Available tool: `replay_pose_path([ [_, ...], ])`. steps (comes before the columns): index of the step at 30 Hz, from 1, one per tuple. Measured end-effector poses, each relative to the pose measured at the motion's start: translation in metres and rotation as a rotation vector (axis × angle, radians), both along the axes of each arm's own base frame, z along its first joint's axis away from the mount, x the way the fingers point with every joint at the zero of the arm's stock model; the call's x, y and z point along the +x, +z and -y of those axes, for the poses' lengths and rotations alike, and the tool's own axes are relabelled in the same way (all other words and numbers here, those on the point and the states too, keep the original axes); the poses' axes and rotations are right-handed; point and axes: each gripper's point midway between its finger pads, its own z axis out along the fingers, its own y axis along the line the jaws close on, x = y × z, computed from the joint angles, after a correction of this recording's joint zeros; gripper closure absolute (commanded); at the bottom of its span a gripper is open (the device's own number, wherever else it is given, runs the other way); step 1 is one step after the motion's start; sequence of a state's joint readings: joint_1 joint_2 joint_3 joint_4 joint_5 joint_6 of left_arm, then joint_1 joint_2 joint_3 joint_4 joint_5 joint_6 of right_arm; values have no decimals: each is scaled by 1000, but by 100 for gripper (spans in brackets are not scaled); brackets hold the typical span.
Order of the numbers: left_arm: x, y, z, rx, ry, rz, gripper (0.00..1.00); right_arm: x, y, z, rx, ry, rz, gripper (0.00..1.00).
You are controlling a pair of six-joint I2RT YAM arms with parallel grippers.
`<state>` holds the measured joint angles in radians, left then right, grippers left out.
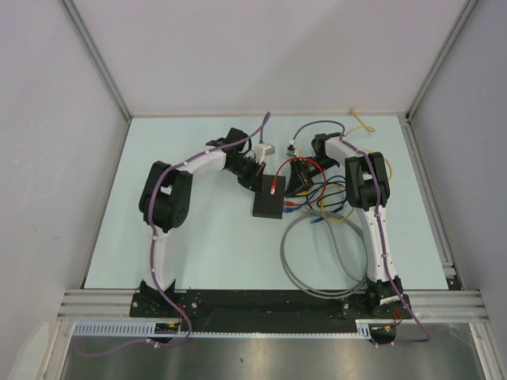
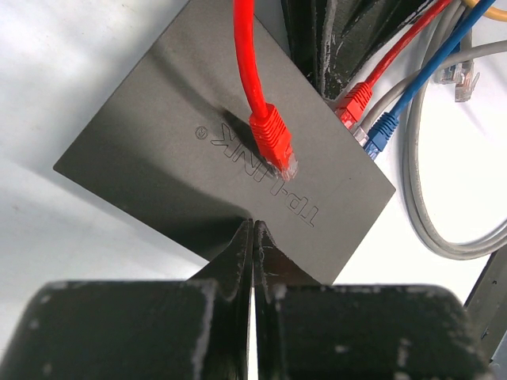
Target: Pull the plug from the switch port
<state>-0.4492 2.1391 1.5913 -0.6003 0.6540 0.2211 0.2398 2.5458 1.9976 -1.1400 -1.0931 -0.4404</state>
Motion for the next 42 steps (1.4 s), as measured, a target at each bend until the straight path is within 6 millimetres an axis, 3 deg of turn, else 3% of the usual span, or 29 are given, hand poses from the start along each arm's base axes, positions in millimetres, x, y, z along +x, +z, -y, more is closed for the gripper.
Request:
replay_pose_path([
  [11, 0, 0, 0, 0, 0, 1, 100, 0, -2, 0, -33, -3, -11, 78],
  [15, 0, 0, 0, 0, 0, 1, 100, 0, -2, 0, -41, 3, -7, 87],
  [18, 0, 0, 0, 0, 0, 0, 100, 0, -2, -1, -42, 6, -9, 100],
  [42, -4, 3, 3, -34, -56, 11, 100, 1, -2, 3, 14, 28, 28, 100],
])
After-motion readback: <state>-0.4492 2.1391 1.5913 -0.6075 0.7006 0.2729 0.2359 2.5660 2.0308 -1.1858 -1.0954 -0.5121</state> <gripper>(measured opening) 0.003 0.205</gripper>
